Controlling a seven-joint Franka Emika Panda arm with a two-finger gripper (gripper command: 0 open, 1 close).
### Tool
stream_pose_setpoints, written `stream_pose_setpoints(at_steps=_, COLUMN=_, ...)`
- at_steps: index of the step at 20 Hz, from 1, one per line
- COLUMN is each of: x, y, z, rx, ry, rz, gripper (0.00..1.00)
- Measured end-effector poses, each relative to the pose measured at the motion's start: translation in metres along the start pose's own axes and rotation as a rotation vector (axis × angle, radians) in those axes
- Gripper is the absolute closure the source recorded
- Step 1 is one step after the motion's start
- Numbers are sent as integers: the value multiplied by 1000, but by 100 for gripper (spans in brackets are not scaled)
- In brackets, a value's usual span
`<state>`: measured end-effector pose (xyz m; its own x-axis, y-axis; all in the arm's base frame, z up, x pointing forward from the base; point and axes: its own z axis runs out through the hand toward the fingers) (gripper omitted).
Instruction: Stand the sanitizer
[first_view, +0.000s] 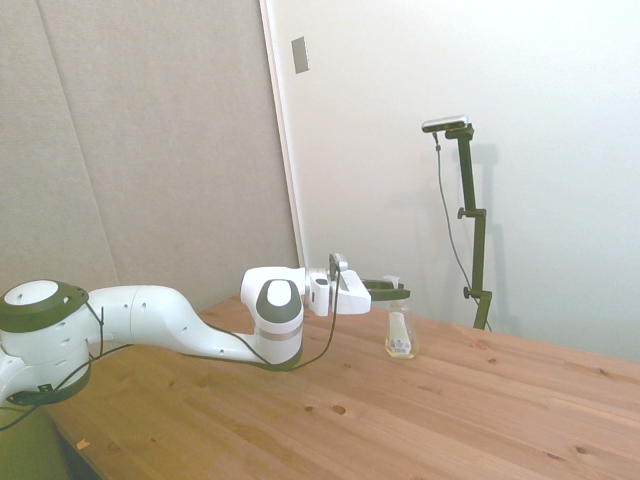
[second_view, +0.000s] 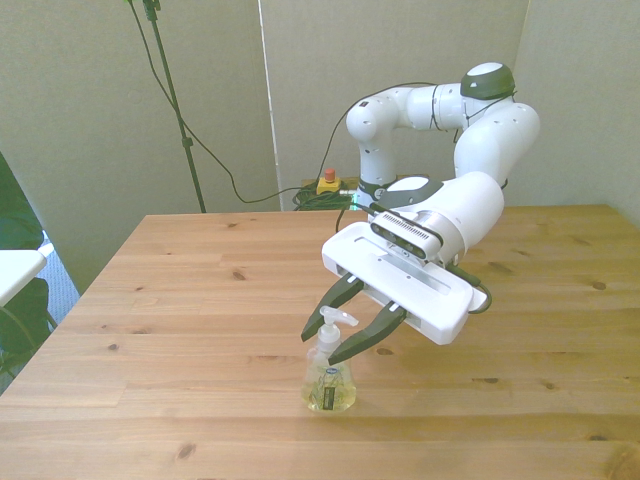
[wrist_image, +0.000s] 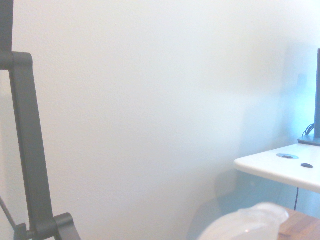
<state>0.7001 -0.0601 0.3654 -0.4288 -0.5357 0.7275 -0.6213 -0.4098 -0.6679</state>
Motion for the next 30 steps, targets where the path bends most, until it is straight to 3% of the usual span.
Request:
stream_pose_setpoints(at_steps=5, x=11, y=-3, z=-5, rx=-19, ry=-10, rz=2, gripper=0)
stream_pose_setpoints(at_steps=17, x=80, y=-21, z=-28, rx=-206, ry=-154, rz=23, gripper=0)
stream_pose_setpoints(at_steps=23, x=88, y=-29, z=-47, rx=-267, ry=-349, rz=-47, gripper=0)
stream_pose_setpoints(at_steps=30, x=60, y=-36, z=-76, rx=-293, ry=-598, rz=-190, gripper=0)
